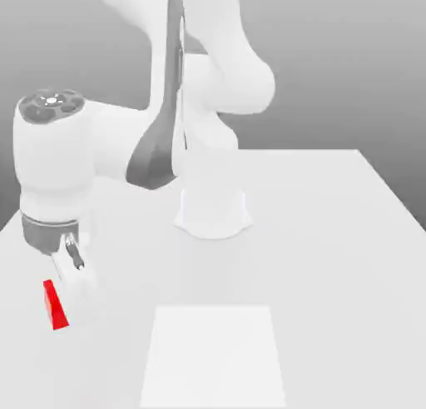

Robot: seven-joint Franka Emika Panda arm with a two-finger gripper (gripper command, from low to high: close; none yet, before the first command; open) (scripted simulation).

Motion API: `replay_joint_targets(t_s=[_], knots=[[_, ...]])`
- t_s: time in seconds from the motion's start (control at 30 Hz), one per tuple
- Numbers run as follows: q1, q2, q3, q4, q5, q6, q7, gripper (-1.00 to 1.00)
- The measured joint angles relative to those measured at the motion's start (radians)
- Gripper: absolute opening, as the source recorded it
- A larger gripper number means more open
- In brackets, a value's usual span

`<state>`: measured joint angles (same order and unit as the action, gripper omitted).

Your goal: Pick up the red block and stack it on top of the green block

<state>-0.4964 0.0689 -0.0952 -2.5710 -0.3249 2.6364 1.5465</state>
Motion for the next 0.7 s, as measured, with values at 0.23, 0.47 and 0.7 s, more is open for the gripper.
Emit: replay_joint_targets(t_s=[0.23, 0.47, 0.7], knots=[[-0.171, -0.127, -0.088, -0.097, -0.084, -0.015, -0.139, -1.00], [-0.275, -0.244, -0.208, -0.199, -0.103, -0.015, -0.325, -1.00], [-0.356, -0.340, -0.359, -0.305, -0.076, -0.003, -0.542, -1.00]])
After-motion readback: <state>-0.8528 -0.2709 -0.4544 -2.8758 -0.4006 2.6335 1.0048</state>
